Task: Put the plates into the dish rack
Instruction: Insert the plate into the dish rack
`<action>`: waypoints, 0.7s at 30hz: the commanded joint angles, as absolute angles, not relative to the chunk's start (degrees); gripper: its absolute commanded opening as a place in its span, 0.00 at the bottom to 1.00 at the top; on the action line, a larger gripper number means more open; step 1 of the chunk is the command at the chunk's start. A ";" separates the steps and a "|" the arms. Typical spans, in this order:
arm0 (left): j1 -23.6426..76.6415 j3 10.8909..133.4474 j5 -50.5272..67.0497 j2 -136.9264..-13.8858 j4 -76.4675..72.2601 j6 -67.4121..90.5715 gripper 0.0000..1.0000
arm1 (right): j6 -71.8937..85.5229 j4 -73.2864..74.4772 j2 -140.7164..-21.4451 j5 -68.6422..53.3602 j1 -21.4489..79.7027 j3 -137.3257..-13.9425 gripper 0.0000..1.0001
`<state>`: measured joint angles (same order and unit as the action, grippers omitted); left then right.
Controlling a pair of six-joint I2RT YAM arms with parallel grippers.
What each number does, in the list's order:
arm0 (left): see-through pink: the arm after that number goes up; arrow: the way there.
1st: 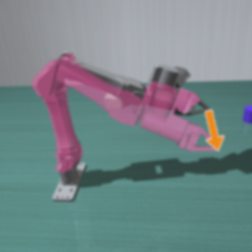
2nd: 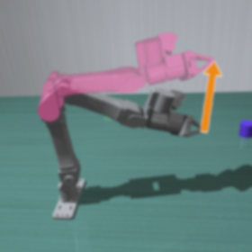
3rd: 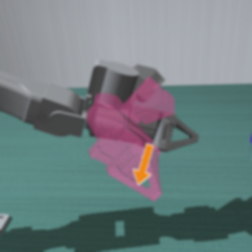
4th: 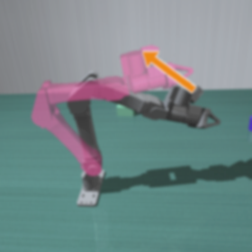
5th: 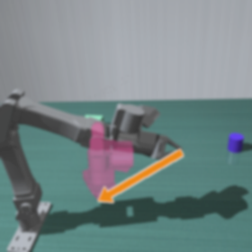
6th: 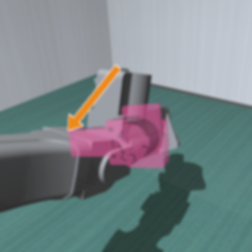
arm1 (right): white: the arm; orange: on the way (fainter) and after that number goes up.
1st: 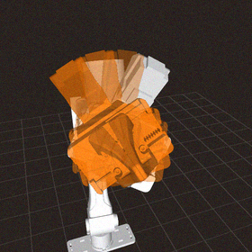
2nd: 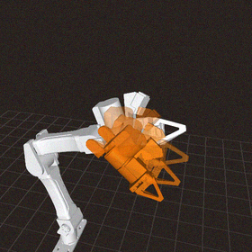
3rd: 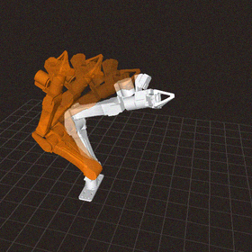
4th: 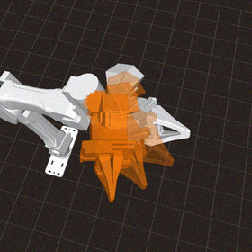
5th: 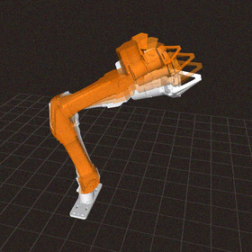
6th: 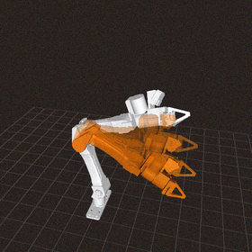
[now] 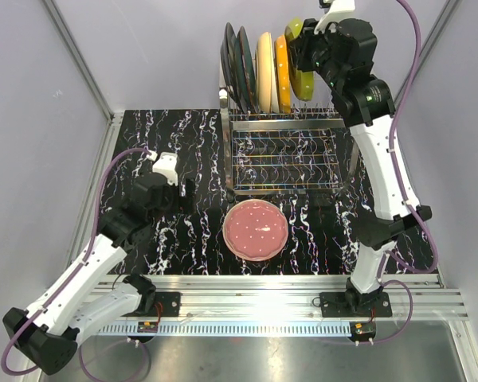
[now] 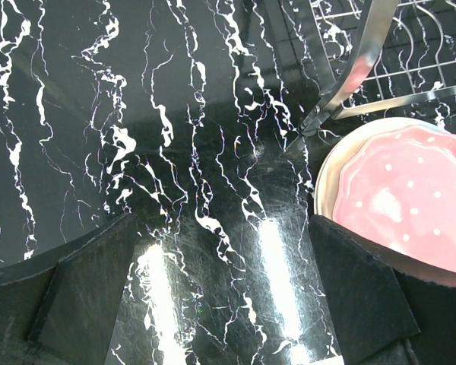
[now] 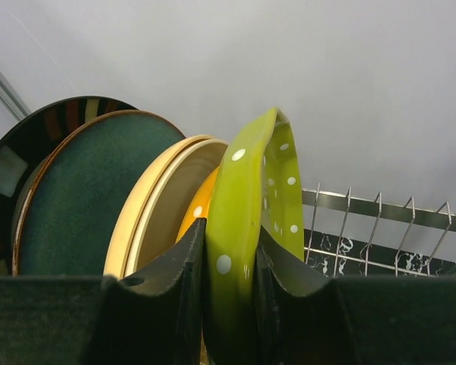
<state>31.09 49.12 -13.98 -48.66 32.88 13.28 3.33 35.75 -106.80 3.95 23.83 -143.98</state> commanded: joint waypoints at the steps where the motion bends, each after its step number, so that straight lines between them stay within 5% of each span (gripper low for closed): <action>1: 31.20 49.75 -13.89 -49.48 30.32 12.30 0.99 | 3.78 21.19 -104.59 4.74 23.29 -145.55 0.00; 21: 31.64 49.57 -13.45 -48.87 30.06 12.39 0.99 | 6.77 15.38 -100.99 9.67 23.29 -130.70 0.00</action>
